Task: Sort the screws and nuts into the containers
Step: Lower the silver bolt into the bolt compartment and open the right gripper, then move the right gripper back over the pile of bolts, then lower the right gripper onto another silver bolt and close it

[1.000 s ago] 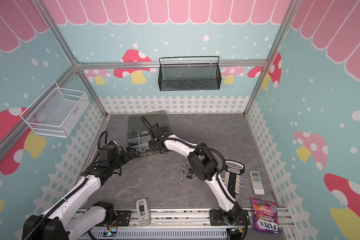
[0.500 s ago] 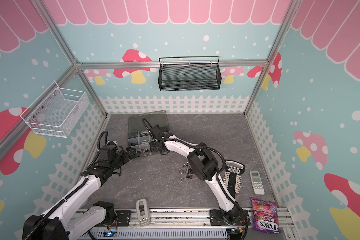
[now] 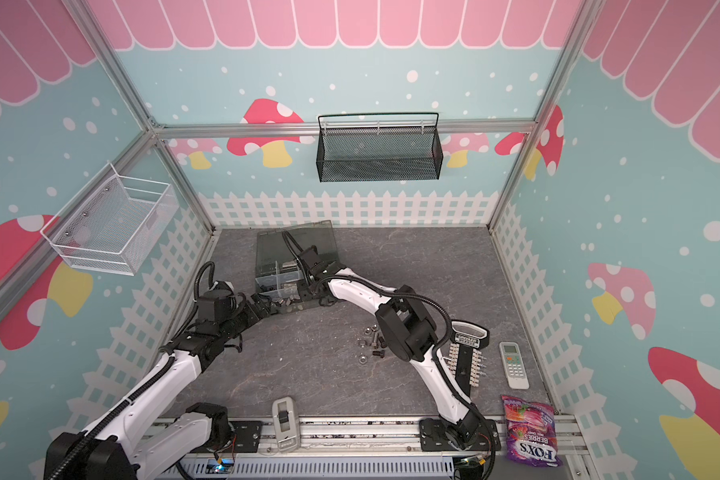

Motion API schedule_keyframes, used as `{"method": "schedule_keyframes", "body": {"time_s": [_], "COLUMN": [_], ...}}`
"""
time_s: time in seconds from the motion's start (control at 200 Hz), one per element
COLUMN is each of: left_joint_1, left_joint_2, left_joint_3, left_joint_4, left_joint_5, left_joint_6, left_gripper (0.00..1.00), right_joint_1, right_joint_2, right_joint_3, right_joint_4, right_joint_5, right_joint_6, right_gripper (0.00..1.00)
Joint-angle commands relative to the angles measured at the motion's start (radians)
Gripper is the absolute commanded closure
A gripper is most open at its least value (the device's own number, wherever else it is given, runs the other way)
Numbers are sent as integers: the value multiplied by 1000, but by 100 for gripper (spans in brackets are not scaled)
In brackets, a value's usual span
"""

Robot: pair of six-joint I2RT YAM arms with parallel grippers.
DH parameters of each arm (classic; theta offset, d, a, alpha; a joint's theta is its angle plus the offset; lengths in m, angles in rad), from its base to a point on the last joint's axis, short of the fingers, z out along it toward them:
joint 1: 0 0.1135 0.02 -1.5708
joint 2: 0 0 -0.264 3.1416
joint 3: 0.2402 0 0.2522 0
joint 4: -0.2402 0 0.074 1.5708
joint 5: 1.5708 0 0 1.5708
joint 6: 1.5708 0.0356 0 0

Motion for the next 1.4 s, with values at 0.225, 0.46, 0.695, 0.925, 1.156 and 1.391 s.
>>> {"method": "schedule_keyframes", "body": {"time_s": [0.225, 0.46, 0.695, 0.925, 1.156, 1.391], "left_joint_1": [10, 11, 12, 11, 11, 11], "left_joint_2": [-29, -21, -10, 8, 10, 11], "left_joint_3": [6, 11, 10, 15, 13, 11], "left_joint_4": [-10, -9, 2, 10, 11, 14], "left_joint_5": [-14, -6, 0, 9, 11, 9], "left_joint_6": [0, 1, -9, -11, -9, -8], "left_gripper": [0, 0, 0, 0, 0, 0], "right_joint_1": [1, 1, 1, -4, -34, -57], "right_joint_2": [-287, -510, -648, -660, -629, -600], "right_joint_3": [-219, -500, -738, -816, -838, -833], "right_joint_4": [-47, -152, -211, -250, -253, -222], "right_joint_5": [124, 184, 134, 143, 147, 145], "right_joint_6": [11, 114, 254, 314, 319, 296], "right_gripper": [62, 64, 69, 72, 74, 74]}}
